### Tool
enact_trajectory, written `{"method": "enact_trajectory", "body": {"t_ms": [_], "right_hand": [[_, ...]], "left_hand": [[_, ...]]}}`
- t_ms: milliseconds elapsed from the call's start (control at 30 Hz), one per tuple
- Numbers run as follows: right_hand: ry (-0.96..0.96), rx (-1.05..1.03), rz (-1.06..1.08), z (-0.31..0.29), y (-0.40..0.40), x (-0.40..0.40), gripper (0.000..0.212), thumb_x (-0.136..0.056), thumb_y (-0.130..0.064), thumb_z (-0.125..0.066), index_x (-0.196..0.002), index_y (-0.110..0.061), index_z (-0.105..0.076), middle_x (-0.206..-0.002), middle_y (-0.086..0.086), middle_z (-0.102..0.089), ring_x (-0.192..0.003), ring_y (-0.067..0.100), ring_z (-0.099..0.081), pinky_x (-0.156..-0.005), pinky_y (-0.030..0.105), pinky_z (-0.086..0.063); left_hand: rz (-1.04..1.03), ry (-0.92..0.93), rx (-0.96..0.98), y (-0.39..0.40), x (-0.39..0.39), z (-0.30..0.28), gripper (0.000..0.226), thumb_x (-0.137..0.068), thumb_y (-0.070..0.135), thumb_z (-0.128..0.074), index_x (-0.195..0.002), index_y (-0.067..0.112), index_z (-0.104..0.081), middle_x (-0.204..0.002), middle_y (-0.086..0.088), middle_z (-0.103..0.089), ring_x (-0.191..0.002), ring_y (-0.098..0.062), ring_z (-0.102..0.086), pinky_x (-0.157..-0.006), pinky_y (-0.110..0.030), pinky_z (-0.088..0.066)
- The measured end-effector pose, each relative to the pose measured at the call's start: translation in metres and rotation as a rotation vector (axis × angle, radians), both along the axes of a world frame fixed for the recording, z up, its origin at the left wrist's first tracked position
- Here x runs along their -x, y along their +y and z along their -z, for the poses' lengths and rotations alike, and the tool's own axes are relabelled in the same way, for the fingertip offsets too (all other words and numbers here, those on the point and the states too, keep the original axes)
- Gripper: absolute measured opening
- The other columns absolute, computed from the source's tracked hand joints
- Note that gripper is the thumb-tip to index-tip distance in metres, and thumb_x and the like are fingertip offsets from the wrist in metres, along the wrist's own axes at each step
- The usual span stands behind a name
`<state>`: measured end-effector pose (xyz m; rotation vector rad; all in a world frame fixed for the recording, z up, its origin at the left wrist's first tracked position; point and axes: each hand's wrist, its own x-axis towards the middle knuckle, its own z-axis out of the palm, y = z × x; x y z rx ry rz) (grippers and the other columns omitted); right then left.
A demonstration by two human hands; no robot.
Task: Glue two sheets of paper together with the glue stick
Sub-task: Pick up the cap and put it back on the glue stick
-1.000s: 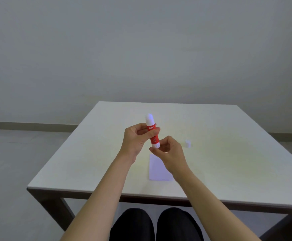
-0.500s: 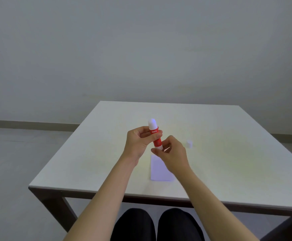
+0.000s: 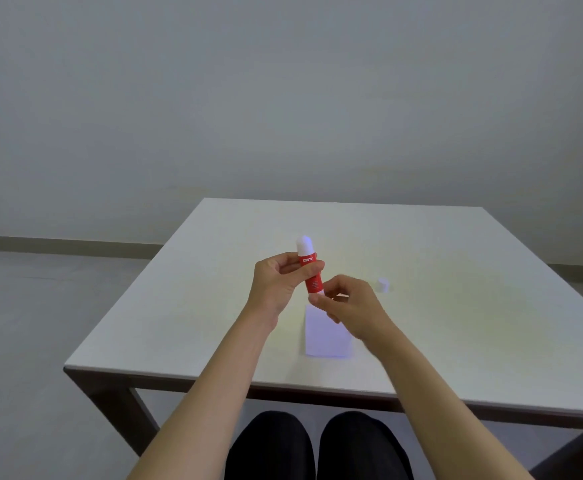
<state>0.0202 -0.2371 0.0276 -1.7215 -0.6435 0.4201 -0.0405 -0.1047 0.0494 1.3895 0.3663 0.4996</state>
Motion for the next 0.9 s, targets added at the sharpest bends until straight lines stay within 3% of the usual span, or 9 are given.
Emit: {"method": "enact_trajectory", "body": {"t_ms": [100, 167, 333, 433, 533, 633, 733, 800, 900], "right_hand": [[-0.375, 0.167, 0.391, 0.014, 0.015, 0.017, 0.031, -0.077, -0.029, -0.075, -0.077, -0.018, -0.046, -0.071, -0.011, -0.047, -0.062, 0.009, -0.045, -0.054, 0.024, -0.035], [-0.476, 0.205, 0.45, 0.019, 0.017, 0.023, 0.033, -0.078, -0.034, -0.073, -0.084, -0.019, -0.044, -0.08, -0.011, -0.05, -0.068, 0.012, -0.049, -0.055, 0.026, -0.037], [0.155, -0.046, -0.201, 0.003, -0.001, 0.001, 0.034, -0.093, -0.039, -0.054, -0.117, -0.015, -0.06, -0.088, 0.0, -0.066, -0.057, 0.01, -0.055, -0.06, 0.017, -0.048], [0.178, -0.1, -0.345, 0.003, -0.01, -0.008, 0.024, -0.096, -0.024, -0.052, -0.103, -0.009, -0.07, -0.074, 0.004, -0.067, -0.057, 0.016, -0.054, -0.063, 0.021, -0.048], [0.081, -0.093, -0.118, 0.005, 0.001, -0.003, 0.009, -0.086, -0.018, -0.068, -0.083, -0.011, -0.065, -0.056, -0.004, -0.056, -0.049, 0.009, -0.048, -0.055, 0.02, -0.04], [-0.194, 0.069, 0.285, 0.016, 0.019, 0.012, 0.031, -0.076, -0.028, -0.076, -0.077, -0.017, -0.048, -0.055, -0.009, -0.043, -0.049, 0.009, -0.04, -0.049, 0.023, -0.03], [-0.461, 0.201, 0.418, 0.022, 0.024, 0.021, 0.04, -0.076, -0.04, -0.074, -0.083, -0.02, -0.04, -0.059, -0.013, -0.043, -0.053, 0.006, -0.043, -0.048, 0.025, -0.029], [-0.311, 0.107, 0.279, 0.019, 0.019, 0.013, 0.041, -0.074, -0.042, -0.075, -0.091, -0.018, -0.046, -0.067, -0.011, -0.052, -0.054, 0.007, -0.048, -0.052, 0.023, -0.035], [0.133, -0.034, -0.232, 0.004, 0.004, -0.002, 0.038, -0.087, -0.043, -0.062, -0.116, -0.018, -0.057, -0.096, 0.001, -0.068, -0.068, 0.012, -0.064, -0.068, 0.025, -0.051]], "left_hand": [[0.01, -0.012, 0.019, -0.007, -0.003, -0.001, 0.013, -0.071, 0.014, -0.081, -0.083, 0.014, -0.074, -0.078, 0.007, -0.077, -0.072, -0.001, -0.07, -0.059, -0.001, -0.044], [0.011, -0.006, 0.013, -0.008, -0.004, -0.001, 0.014, -0.071, 0.015, -0.081, -0.083, 0.015, -0.074, -0.077, 0.007, -0.077, -0.072, 0.0, -0.07, -0.059, 0.0, -0.043], [0.007, 0.03, 0.018, 0.002, 0.0, 0.0, 0.022, -0.07, 0.017, -0.082, -0.089, 0.009, -0.075, -0.079, 0.001, -0.077, -0.073, -0.007, -0.07, -0.064, -0.007, -0.048], [0.041, 0.031, 0.024, 0.005, 0.002, 0.001, 0.024, -0.07, 0.019, -0.081, -0.091, 0.01, -0.075, -0.082, 0.0, -0.077, -0.074, -0.008, -0.07, -0.072, -0.016, -0.048], [0.032, 0.033, 0.016, 0.004, 0.002, 0.002, 0.021, -0.07, 0.019, -0.082, -0.089, 0.012, -0.075, -0.085, 0.004, -0.078, -0.079, -0.006, -0.071, -0.071, -0.011, -0.047], [0.017, 0.02, 0.031, 0.001, 0.0, 0.001, 0.016, -0.071, 0.015, -0.081, -0.085, 0.014, -0.075, -0.081, 0.007, -0.077, -0.077, -0.001, -0.071, -0.061, -0.001, -0.045], [0.017, 0.006, 0.028, 0.0, -0.002, 0.0, 0.016, -0.071, 0.015, -0.081, -0.086, 0.014, -0.075, -0.081, 0.008, -0.077, -0.077, 0.0, -0.07, -0.06, 0.0, -0.043], [0.02, 0.002, 0.028, 0.003, -0.001, -0.001, 0.017, -0.071, 0.015, -0.081, -0.087, 0.014, -0.075, -0.082, 0.006, -0.077, -0.077, -0.001, -0.071, -0.061, -0.001, -0.044], [0.028, 0.013, 0.025, 0.009, 0.0, -0.004, 0.017, -0.071, 0.017, -0.08, -0.088, 0.015, -0.075, -0.085, 0.004, -0.077, -0.079, -0.005, -0.071, -0.067, -0.006, -0.046]]}}
